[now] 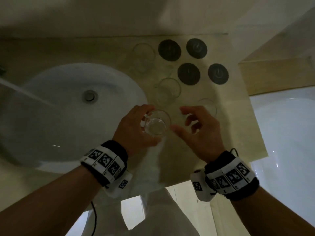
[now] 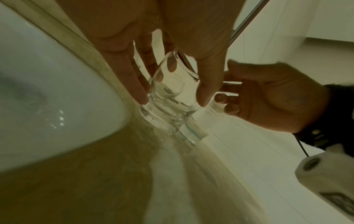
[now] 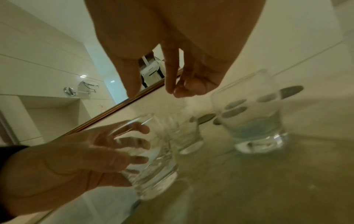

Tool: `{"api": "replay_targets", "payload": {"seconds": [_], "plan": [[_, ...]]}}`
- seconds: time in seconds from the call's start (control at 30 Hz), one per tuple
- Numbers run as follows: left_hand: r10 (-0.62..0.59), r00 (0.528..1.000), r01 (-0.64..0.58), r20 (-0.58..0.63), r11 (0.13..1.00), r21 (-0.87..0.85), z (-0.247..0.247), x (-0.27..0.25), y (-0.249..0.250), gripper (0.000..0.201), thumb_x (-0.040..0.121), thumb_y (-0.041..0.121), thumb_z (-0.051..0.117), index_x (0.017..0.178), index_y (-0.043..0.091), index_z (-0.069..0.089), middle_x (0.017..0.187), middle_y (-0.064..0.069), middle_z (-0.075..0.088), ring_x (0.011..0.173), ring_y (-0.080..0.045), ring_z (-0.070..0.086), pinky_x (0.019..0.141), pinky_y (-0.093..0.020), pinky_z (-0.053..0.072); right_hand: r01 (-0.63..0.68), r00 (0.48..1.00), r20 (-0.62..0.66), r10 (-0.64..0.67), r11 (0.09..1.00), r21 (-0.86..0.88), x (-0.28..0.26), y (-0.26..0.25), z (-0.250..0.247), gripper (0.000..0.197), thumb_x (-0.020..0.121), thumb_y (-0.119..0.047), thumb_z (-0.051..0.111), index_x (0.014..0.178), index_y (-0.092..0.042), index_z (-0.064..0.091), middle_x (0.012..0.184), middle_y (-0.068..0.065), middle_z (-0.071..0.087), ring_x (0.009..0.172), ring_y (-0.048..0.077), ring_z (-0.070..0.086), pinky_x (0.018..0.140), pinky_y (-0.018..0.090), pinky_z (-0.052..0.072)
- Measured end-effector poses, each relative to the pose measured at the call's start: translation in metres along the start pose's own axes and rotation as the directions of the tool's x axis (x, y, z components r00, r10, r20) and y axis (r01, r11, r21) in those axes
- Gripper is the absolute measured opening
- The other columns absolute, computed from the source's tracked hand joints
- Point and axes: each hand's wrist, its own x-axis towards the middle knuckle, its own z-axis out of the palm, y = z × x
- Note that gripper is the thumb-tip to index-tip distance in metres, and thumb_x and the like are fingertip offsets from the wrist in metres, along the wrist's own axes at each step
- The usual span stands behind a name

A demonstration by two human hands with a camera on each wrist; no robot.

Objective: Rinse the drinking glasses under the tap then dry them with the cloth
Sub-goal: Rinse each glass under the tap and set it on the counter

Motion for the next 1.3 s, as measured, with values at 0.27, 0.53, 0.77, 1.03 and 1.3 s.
{"api": "replay_targets", "payload": {"seconds": [0.27, 0.53, 0.77, 1.03, 1.3], "plan": [[-0.036, 0.996, 0.045, -0.081, 0.992, 0.116, 0.043, 0.014, 0.012, 0.086, 0.055, 0.034, 0.093, 0.13, 0.025, 0.053, 0.117, 0.004, 0.055, 0.101, -0.015, 0.059, 0.084, -0.04, 0.056, 0.013, 0.98, -0.195, -0.048, 0.985, -0.173, 0.03, 0.053, -0.047, 0.062, 0.068, -0.035, 0.09, 0.121, -0.022, 0.061, 0.123, 0.003, 0.05, 0.09, 0.008, 0.048, 0.075, 0.013, 0.042], [-0.098, 0.993, 0.106, -0.07, 0.987, 0.117, 0.048, 0.014, 0.02, 0.089, 0.058, 0.029, 0.093, 0.135, 0.028, 0.049, 0.122, 0.007, 0.052, 0.107, -0.011, 0.056, 0.091, -0.034, 0.053, -0.027, 1.0, 0.008, 0.03, 0.965, -0.259, 0.037, 0.078, -0.039, 0.096, 0.061, -0.038, 0.093, 0.142, -0.023, 0.044, 0.137, -0.001, 0.05, 0.119, 0.021, 0.051, 0.098, 0.036, 0.046], [-0.085, 0.996, 0.086, -0.035, 0.996, 0.024, 0.02, 0.0, 0.025, 0.112, 0.053, 0.044, 0.095, 0.146, 0.037, 0.035, 0.139, 0.011, 0.044, 0.12, -0.003, 0.05, 0.097, -0.026, 0.05, -0.057, 0.994, -0.107, 0.032, 0.968, -0.246, 0.041, 0.069, -0.041, 0.084, 0.059, -0.035, 0.095, 0.132, -0.017, 0.057, 0.126, 0.0, 0.062, 0.096, 0.011, 0.056, 0.079, 0.027, 0.051], [0.002, 0.988, 0.0, -0.157, 1.0, 0.01, -0.053, -0.02, 0.019, 0.106, 0.058, 0.06, 0.083, 0.149, 0.035, 0.035, 0.139, 0.011, 0.045, 0.118, -0.001, 0.046, 0.095, -0.016, 0.044, 0.229, 0.945, -0.172, -0.278, 0.939, -0.257, 0.053, -0.036, -0.036, 0.076, 0.064, -0.036, 0.091, 0.127, -0.012, 0.056, 0.119, 0.008, 0.061, 0.098, 0.023, 0.06, 0.081, 0.041, 0.054], [-0.009, 0.957, -0.024, -0.291, 0.994, -0.11, -0.155, -0.038, -0.009, 0.093, 0.064, 0.049, 0.088, 0.144, 0.037, 0.043, 0.136, 0.019, 0.049, 0.122, -0.002, 0.05, 0.099, -0.029, 0.051, 0.435, 0.896, -0.024, -0.444, 0.886, -0.161, 0.06, -0.16, 0.069, 0.077, 0.066, -0.033, 0.089, 0.13, -0.009, 0.055, 0.124, 0.007, 0.059, 0.108, 0.021, 0.062, 0.086, 0.04, 0.056]]}}
